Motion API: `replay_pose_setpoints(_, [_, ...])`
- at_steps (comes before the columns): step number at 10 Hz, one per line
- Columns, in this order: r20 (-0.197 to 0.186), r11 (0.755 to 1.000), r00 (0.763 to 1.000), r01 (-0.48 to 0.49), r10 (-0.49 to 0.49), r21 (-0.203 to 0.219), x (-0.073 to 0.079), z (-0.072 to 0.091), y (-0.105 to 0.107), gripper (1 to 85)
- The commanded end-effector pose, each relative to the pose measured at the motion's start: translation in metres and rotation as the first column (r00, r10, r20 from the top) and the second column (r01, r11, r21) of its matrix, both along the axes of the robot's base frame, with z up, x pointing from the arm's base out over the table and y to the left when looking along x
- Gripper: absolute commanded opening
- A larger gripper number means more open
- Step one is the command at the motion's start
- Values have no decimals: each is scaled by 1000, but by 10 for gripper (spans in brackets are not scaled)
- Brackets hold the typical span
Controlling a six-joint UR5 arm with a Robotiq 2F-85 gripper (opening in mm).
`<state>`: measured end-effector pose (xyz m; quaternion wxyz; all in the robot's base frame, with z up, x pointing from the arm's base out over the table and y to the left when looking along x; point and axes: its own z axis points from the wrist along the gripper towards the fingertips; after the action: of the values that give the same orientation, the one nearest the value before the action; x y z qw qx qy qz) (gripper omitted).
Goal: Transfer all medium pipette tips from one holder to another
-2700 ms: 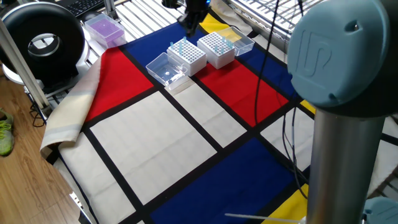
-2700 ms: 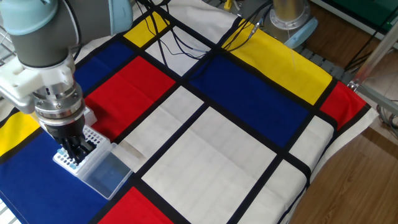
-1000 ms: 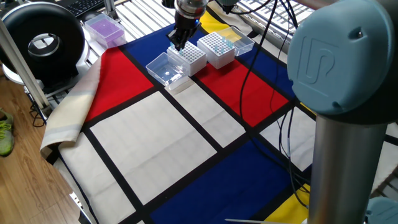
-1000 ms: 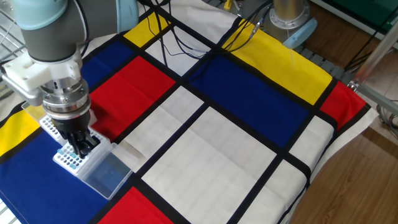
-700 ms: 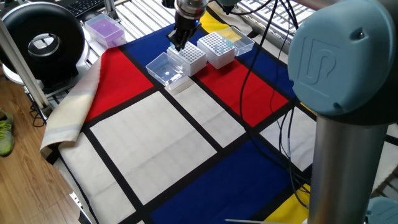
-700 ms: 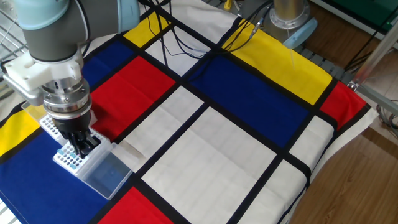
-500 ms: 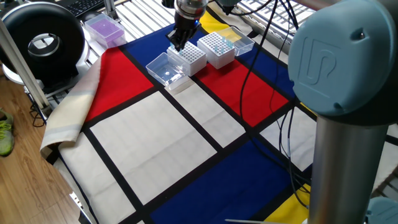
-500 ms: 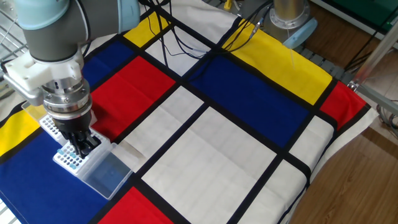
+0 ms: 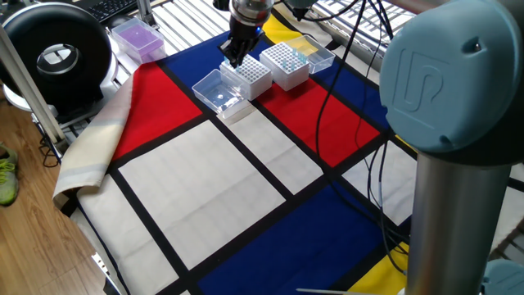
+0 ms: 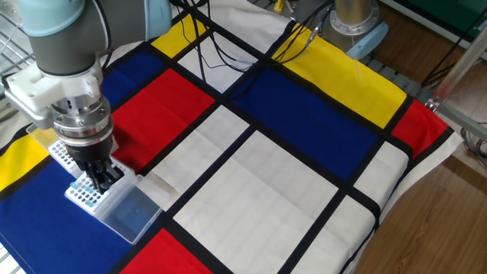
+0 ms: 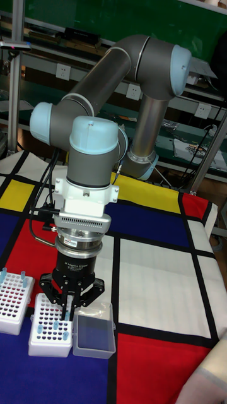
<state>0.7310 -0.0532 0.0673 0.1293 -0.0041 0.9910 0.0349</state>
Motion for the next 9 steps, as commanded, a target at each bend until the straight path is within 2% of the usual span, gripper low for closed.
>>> replay_pose_setpoints(1, [0,1000,1000,5,-5,8,-1,-2,-3,197])
replay_pose_setpoints(2, [-3,1000,1000,13,-13,10,-2,-3,-3,190])
replay_pose_setpoints(3, [-9,999,999,33,-33,14,-3,-3,-3,133])
replay_pose_setpoints(7, [-29,999,998,54,-54,-4,-7,-3,-6,103])
replay_pose_setpoints(9, [-47,995,994,97,-97,-14,-9,0,-4,17])
